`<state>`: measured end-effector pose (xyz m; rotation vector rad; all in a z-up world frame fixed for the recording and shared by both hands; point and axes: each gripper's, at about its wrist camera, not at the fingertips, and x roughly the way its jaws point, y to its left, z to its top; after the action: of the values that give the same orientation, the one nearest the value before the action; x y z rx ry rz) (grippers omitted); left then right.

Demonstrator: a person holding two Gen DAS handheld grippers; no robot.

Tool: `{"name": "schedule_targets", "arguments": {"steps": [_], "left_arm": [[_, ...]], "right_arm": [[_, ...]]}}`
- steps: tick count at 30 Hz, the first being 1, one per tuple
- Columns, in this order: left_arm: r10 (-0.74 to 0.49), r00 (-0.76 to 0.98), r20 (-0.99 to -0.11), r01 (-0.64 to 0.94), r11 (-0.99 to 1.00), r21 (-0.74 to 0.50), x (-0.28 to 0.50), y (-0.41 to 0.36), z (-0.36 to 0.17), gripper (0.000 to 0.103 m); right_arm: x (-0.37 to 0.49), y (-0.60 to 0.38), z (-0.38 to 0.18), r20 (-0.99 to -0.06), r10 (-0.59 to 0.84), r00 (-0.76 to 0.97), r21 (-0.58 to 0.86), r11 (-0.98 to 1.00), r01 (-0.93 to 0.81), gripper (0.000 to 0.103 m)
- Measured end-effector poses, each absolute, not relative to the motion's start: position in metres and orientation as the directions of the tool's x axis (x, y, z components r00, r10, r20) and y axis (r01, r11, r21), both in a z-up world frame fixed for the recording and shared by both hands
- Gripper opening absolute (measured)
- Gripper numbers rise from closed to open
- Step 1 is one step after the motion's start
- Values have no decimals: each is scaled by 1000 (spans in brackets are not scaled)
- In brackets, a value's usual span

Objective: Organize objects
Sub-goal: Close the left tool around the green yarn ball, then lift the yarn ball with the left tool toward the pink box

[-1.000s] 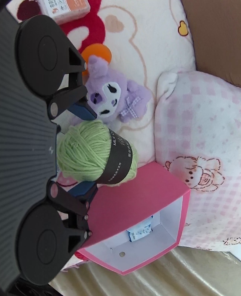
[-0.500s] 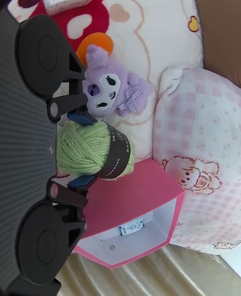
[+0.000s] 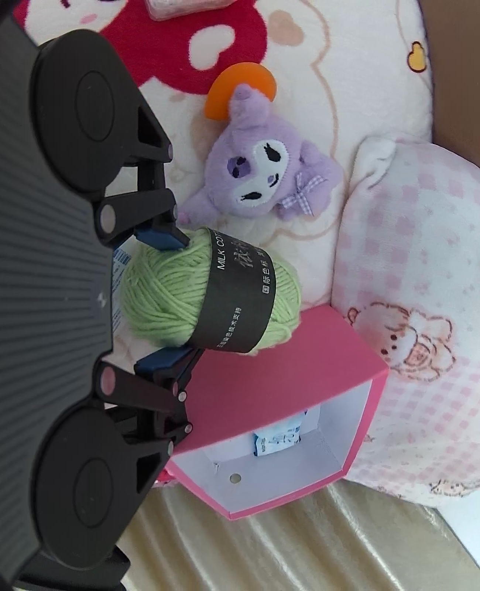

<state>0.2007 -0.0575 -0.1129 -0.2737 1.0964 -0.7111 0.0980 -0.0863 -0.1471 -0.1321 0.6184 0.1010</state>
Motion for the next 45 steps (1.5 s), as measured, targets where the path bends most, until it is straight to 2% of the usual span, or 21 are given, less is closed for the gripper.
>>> {"name": "schedule_targets", "arguments": {"steps": [4,10,21,27,37,38,42,45], "left_arm": [[-625,262,-735,394,765,-510,189,-61,-106,53],[-659,185,-729,295,745,-598,175,-48,-117,53],[-652,165,-740,215,756,-618,139,-32,-124,53],[-620,165,-767,264,777,-572,122,-44,-119,53],[-614,157,-773,258,782,-568,117,-51,-125,54],[-609,167,-775,272,784,-558,117,-52,-124,55],[-586,200,-786,315,798,-514,114,-55,-120,57],[-592,205,-779,301,796,-525,115,-51,-122,57]], "right_arm": [[88,-92,-141,-590,74,804,-83,985,-152,90],[69,-101,-131,-609,135,781,-62,974,-216,90],[28,-111,-127,-634,225,740,-61,939,-338,90],[8,-126,-128,-649,243,721,-72,924,-376,90],[38,-112,-127,-696,286,659,99,947,-306,91],[43,-109,-131,-706,283,650,111,950,-293,90],[53,-104,-148,-740,286,609,165,955,-247,76],[52,-108,-154,-749,283,599,183,958,-223,69]]}}
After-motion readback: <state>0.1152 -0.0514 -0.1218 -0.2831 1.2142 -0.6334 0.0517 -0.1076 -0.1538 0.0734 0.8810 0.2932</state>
